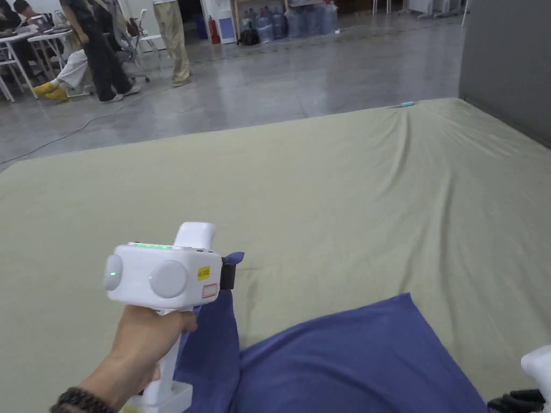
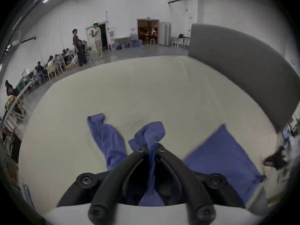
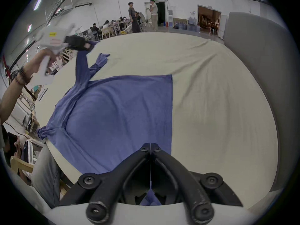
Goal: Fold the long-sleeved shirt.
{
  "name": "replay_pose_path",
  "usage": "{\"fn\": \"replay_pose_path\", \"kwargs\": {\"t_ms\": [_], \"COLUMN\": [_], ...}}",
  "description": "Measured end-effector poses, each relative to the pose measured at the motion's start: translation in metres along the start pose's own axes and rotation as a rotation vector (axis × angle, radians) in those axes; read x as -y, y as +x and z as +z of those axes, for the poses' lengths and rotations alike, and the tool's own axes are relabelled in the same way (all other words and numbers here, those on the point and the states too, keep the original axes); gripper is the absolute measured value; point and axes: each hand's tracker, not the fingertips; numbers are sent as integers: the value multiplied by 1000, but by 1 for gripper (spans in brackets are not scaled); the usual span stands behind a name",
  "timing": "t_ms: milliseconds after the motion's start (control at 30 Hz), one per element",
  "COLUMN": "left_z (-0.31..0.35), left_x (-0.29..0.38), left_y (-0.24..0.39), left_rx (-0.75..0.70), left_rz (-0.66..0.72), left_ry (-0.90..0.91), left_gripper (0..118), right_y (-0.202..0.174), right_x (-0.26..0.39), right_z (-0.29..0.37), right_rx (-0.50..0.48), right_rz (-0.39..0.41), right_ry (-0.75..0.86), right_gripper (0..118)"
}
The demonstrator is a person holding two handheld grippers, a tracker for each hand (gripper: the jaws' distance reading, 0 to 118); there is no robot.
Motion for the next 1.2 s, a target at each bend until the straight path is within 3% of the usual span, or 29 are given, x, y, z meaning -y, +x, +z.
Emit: {"fn": "replay_pose_path", "kwargs": {"t_ms": [100,233,433,533,567,667,700,767,800,833,900,933,967,1133,1167,1200], "left_z": [71,123,112,96,97,114,122,137,142,143,134,123,113,49,38,29], "left_x": [47,124,231,252,249,219,207,183,170,160,144,142,139,139,140,142], "left_y": [11,19,38,37,37,34,31,20,16,10,-3,-8,-13,-34,-36,-37], "left_rx": [109,208,204,210,188,164,178,180,155,107,14,-32,-97,-118,-137,-148], "left_rz": [15,132,148,184,181,150,146,168,186,195,172,161,160,202,207,210], "left_ry": [-17,-180,-447,-469,-448,-335,-278,-152,-123,-113,-59,-51,-29,-90,-107,-127], "left_gripper": [0,0,0,0,9,102,114,113,101,69,38,5,0,0,11,57], "right_y": [-9,-22,-40,-40,-41,-42,-43,-42,-42,-43,-46,-47,-48,-46,-45,-45], "right_x": [-5,-11,-13,-13,-13,-13,-13,-14,-13,-13,-12,-11,-11,-10,-11,-11], "right_z": [7,9,13,10,11,14,16,17,18,18,17,17,16,11,12,12], "right_rx": [-14,-4,-11,-16,-16,-12,-8,-7,-8,-9,-13,-16,-18,-26,-25,-25], "right_rz": [14,43,49,54,54,59,60,57,54,51,48,49,49,46,44,41], "right_ry": [21,32,34,29,27,25,27,32,34,35,35,34,31,27,29,30], "right_gripper": [0,0,0,0,0,0,0,0,0,0,0,0,0,0,0,0]}}
